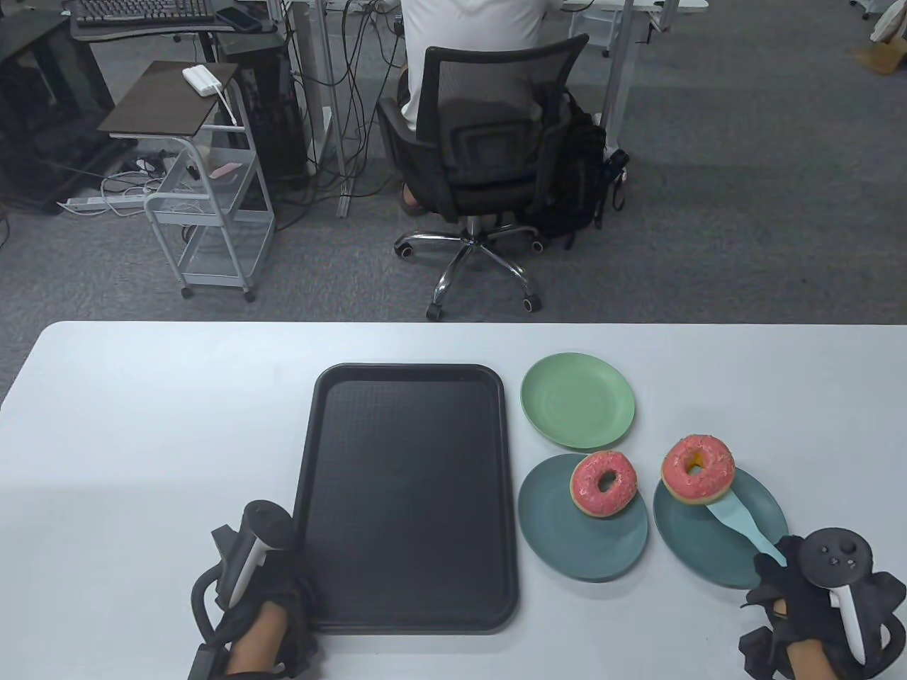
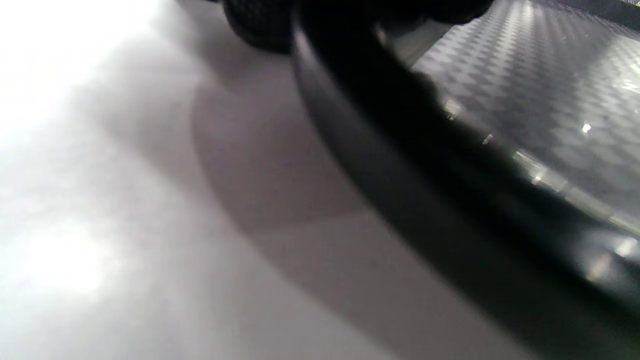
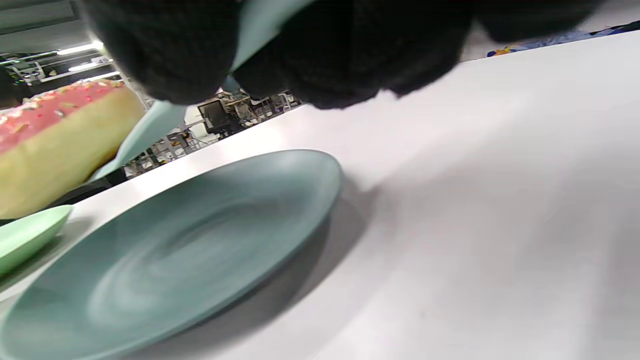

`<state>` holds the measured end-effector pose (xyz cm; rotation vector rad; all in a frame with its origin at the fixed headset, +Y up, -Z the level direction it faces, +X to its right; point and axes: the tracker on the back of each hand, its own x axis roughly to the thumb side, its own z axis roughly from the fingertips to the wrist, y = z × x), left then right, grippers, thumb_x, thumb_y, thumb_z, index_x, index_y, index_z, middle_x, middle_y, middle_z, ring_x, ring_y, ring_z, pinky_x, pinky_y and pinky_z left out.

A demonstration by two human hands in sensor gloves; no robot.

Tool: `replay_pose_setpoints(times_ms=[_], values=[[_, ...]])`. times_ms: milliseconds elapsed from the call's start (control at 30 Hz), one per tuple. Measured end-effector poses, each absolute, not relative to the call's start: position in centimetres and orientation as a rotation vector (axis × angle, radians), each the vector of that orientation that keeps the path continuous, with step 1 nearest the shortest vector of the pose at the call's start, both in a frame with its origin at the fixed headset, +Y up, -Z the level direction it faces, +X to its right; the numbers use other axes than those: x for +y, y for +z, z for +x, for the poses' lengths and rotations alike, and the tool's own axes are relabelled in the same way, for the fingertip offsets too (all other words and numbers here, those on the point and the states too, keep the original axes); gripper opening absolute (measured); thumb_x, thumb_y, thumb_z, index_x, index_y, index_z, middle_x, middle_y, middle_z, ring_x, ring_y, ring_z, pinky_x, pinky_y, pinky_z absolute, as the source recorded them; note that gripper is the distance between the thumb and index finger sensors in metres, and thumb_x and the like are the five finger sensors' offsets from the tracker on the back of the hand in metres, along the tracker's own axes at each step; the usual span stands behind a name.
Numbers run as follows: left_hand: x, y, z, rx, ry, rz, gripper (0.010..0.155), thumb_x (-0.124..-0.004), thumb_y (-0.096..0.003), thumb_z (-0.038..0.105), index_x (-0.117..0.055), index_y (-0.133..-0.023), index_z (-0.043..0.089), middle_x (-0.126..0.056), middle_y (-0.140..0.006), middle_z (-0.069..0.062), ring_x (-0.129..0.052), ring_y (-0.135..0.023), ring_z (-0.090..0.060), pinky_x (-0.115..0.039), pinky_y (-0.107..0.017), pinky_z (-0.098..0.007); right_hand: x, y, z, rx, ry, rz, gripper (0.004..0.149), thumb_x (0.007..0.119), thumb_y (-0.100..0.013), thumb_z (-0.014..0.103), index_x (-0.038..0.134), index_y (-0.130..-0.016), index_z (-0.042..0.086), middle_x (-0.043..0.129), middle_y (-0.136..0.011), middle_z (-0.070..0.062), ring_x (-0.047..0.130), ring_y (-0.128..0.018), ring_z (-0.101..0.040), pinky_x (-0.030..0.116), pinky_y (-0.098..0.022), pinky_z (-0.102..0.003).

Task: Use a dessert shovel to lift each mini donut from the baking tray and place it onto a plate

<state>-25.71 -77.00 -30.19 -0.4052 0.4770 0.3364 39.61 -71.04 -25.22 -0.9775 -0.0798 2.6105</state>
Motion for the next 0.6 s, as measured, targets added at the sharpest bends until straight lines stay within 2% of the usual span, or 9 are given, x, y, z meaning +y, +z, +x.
replay_pose_setpoints(times_ms=[600], values=[[-77.02,-30.2,-25.71,0.477,0.339,-0.407,0.061,-0.072,-0.0426,0.04,-0.05,-0.098,0.028,-0.069,-0.083,0.001,-0.082,-0.06,-0.022,-0.054,-0.067,-0.053,-71.93,-25.32,39.35,-0.027,2.691,-1.002,0.053,0.088,-0.039,0.039,0.077,-0.088,0.022,0.092,-0.069,-0.014,0.09,-0.045,-0.034,0.084,-0.032,-0.049]])
